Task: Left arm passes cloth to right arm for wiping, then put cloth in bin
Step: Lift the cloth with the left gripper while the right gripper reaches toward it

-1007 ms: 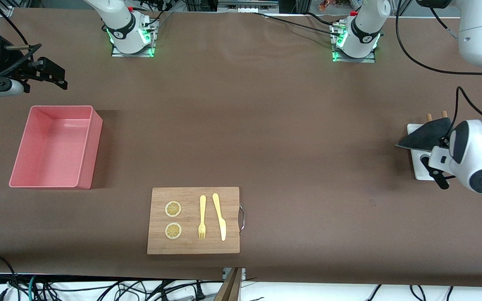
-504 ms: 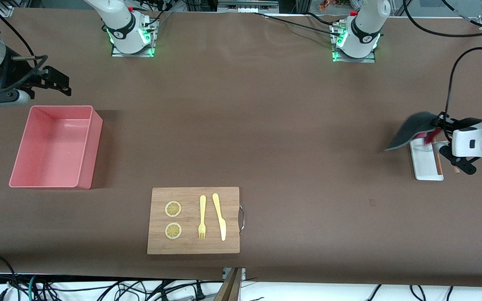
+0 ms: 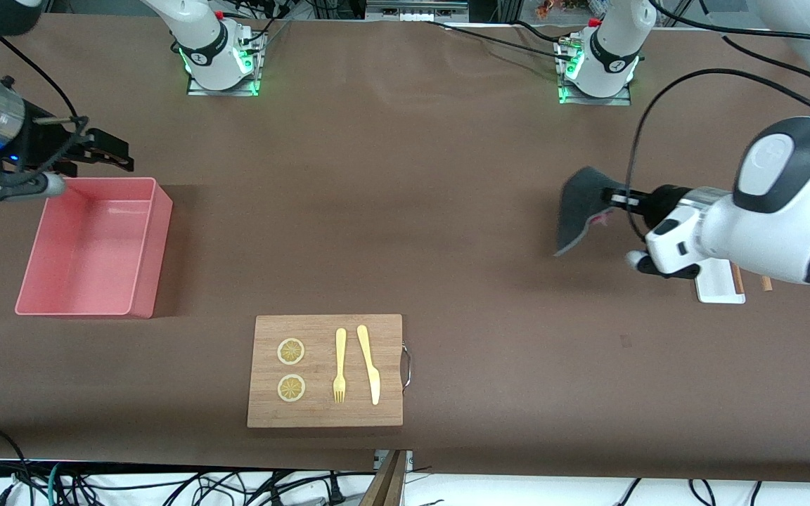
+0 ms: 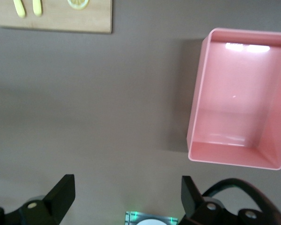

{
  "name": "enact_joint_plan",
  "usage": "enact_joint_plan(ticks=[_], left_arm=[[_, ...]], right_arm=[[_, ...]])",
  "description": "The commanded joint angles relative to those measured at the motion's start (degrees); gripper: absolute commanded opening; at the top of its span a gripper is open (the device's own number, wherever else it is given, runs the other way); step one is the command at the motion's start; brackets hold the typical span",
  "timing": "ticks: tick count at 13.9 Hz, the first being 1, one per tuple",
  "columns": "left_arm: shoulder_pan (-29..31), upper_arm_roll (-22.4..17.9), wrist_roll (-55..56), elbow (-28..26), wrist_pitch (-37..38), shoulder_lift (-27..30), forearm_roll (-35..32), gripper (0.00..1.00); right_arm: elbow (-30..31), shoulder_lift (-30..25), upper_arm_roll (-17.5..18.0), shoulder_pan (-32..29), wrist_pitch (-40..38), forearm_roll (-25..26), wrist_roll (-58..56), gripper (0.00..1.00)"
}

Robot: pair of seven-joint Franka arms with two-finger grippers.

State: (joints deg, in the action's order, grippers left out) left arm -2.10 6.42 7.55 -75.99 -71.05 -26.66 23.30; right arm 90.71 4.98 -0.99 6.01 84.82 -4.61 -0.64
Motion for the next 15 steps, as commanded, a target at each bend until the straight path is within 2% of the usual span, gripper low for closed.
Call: enact_joint_plan(ticks=[1,5,8,10,12,15], left_arm=[[-3.5,-0.44,7.72,0.06,-3.12,0.03,6.47,0.0],[-8.34,-0.36,17.66,0.14,-5.41,0.11,18.16,0.0],[-12.56,-0.27,23.28,1.1,-7.43,0.55,22.3,0.0],[-15.2,-0.27,28.99,3.91,-8.84,0.55,25.11,0.0],[-17.84,-0.27,33.65,6.9,-10.59,0.47,27.05,0.0],[-22.23,-0.27,38.49,8.93,-17.08,0.38,27.33,0.0]], right_arm=[[-1.67,2.4,0.38,1.37,-4.21,-3.37,-3.81,1.0],[-1.76,2.49,0.38,1.63,-9.84,-14.17,-31.2,1.0],[-1.59,3.27,0.82,3.38,-8.19,-18.75,-42.83,1.0],[-1.59,5.46,0.82,4.79,-4.33,-21.57,-50.82,1.0],[-0.98,8.36,0.82,6.89,2.16,-27.35,-59.44,1.0],[-0.18,11.09,0.82,11.55,11.13,-30.63,-62.11,1.0]])
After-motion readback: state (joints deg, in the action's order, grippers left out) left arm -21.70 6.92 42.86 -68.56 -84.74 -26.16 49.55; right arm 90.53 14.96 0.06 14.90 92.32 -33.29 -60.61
